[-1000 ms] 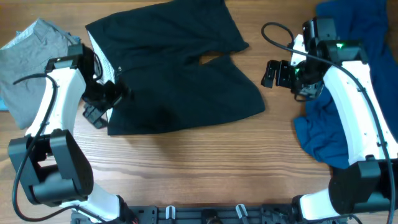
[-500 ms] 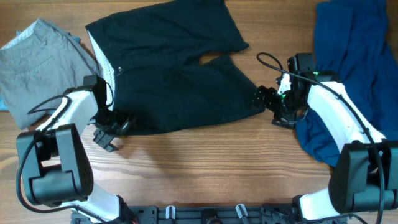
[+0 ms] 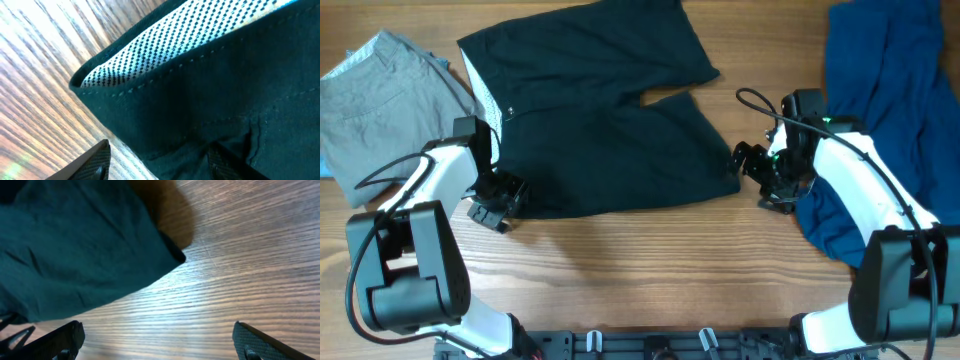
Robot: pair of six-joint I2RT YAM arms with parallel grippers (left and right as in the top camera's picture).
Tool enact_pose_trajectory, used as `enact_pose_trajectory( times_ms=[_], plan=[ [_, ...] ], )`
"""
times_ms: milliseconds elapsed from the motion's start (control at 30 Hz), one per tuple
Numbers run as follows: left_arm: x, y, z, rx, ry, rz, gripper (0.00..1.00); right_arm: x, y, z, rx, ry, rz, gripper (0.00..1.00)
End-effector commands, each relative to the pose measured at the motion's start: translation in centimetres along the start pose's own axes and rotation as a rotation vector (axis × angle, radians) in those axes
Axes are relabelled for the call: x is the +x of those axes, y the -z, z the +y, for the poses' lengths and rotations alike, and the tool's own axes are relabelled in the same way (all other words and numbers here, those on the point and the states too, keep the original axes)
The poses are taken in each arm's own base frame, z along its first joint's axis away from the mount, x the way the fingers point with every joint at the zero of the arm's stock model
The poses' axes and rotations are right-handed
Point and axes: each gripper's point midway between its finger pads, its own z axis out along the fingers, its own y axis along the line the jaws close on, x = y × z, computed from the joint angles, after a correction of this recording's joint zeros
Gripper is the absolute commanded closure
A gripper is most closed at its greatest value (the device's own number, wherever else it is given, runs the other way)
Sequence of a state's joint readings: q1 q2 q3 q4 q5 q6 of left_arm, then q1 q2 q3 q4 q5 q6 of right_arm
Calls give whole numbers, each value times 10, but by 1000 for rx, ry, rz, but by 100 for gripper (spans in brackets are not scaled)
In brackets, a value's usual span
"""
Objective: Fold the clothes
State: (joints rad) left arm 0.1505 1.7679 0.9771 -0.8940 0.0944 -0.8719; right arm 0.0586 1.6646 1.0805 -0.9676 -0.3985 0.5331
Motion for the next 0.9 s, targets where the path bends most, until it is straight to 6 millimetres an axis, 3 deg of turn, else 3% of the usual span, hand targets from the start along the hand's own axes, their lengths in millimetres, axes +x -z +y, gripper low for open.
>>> enact_pose_trajectory(
  times_ms=[0,133,233,333,433,467,500,567,700,833,867],
  plan=[
    [-15,-2,10,-55,31,-79,38,12,-18,-7,20,-41,21,0],
    [-19,-2,4,-30,29,-96,40,23,-40,-4,-28,-50,41,0],
    [-16,-2,9,-47,30,-84,60,12,-55,12,-89,-30,-35,5],
    [-11,-2,16,-76,27,-63,64,6,-61,26,-114,-19,-88,17],
    [-9,-2,17,-84,27,-59,71,6,-71,21,-71,-60,-131,60],
    [-10,-2,17,-82,27,-59,87,4,-72,18,-55,-68,-145,81],
    [-11,-2,15,-75,27,-65,96,-1,-70,14,-40,-76,-169,96],
    [-14,-2,11,-57,25,-78,96,-19,-59,6,-43,-67,-210,96],
    [-14,-2,-2,-10,-64,-75,96,-49,-12,-12,-49,-23,-294,96],
    [14,10,-25,56,-185,-60,96,-57,37,-45,-10,-82,-411,96],
    [28,19,-33,74,-250,-77,96,-53,52,-54,-1,-70,-436,96]
  ],
)
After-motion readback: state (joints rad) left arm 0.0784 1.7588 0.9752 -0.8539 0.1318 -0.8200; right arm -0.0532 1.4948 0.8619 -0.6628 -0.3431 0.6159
